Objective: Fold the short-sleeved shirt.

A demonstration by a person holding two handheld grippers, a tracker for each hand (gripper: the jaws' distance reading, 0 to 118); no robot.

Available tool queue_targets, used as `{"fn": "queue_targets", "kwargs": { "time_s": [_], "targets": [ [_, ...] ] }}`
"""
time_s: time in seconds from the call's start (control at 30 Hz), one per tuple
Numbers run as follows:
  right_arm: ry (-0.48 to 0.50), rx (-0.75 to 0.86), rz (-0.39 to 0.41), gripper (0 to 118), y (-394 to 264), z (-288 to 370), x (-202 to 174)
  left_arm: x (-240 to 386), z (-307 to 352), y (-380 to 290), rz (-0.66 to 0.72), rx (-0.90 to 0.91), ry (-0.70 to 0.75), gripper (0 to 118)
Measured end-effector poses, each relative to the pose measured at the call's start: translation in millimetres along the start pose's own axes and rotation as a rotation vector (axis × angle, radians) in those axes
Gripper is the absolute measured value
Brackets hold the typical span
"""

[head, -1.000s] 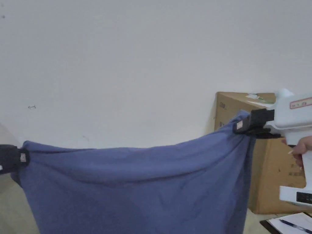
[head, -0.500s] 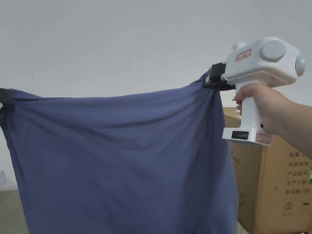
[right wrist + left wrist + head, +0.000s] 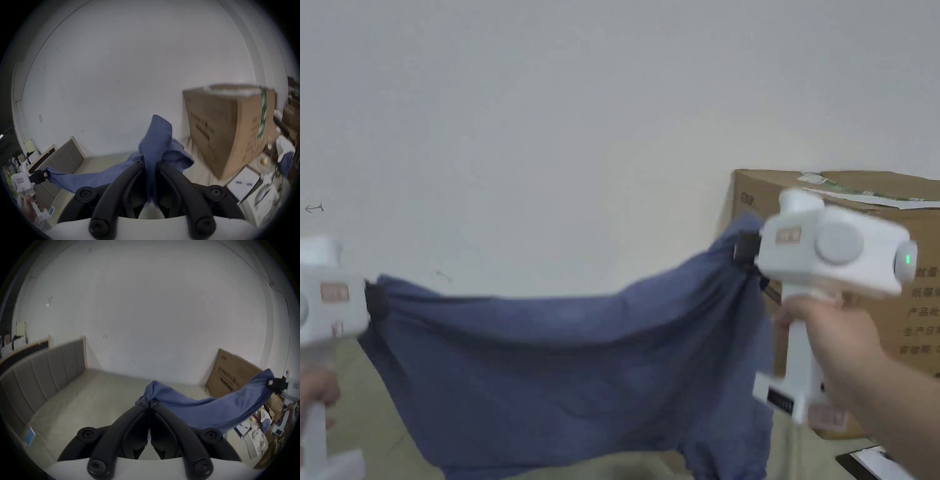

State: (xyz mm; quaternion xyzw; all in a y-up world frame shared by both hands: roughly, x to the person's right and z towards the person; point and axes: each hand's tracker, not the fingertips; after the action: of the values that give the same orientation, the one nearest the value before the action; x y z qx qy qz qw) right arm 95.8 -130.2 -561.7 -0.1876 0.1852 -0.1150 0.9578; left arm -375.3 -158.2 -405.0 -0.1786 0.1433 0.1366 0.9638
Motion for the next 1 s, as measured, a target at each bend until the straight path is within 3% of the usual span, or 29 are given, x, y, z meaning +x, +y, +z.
{"fn": "queue_targets", "kwargs": {
  "time_s": [0.13, 0.23, 0.33, 0.43, 0.57, 0.67, 0.8, 0.9, 1.0],
  "targets": [
    [-0.013, -0.126, -0.015, 8, -114.5, 13.3, 36.2, -17.8, 9.8, -106.3, 0.026, -0.12, -0.071, 0],
    [0.004, -0.189, 0.003, 8, -183.0, 53.7, 53.7, -32.0, 39.4, -175.6, 0.062, -0.168, -0.072, 0],
    [0.011, -0.243, 0.024, 8, -234.7, 105.5, 62.8, -44.8, 78.5, -227.8, 0.007, -0.232, -0.095, 0],
    [0.011, -0.293, 0.01, 8, -266.3, 163.1, 65.6, -51.9, 129.5, -259.9, -0.02, -0.272, -0.104, 0],
    [0.0, -0.314, -0.088, 8, -285.4, 231.9, 68.6, -63.4, 187.2, -273.3, 0.037, -0.303, -0.093, 0],
    [-0.017, -0.356, -0.103, 8, -288.7, 255.5, 70.4, -62.6, 212.2, -274.2, -0.031, -0.319, -0.051, 0],
    [-0.056, -0.569, -0.085, 8, -303.1, 237.4, 78.9, -64.2, 195.7, -278.3, -0.079, -0.427, 0.004, 0],
    [-0.106, -0.716, -0.123, 8, -322.0, 195.6, 93.0, -65.1, 148.7, -292.4, -0.026, -0.616, -0.003, 0],
    [-0.194, -0.836, -0.144, 8, -335.0, 159.3, 103.6, -70.1, 109.6, -309.3, -0.014, -0.678, 0.055, 1]
  ]
}}
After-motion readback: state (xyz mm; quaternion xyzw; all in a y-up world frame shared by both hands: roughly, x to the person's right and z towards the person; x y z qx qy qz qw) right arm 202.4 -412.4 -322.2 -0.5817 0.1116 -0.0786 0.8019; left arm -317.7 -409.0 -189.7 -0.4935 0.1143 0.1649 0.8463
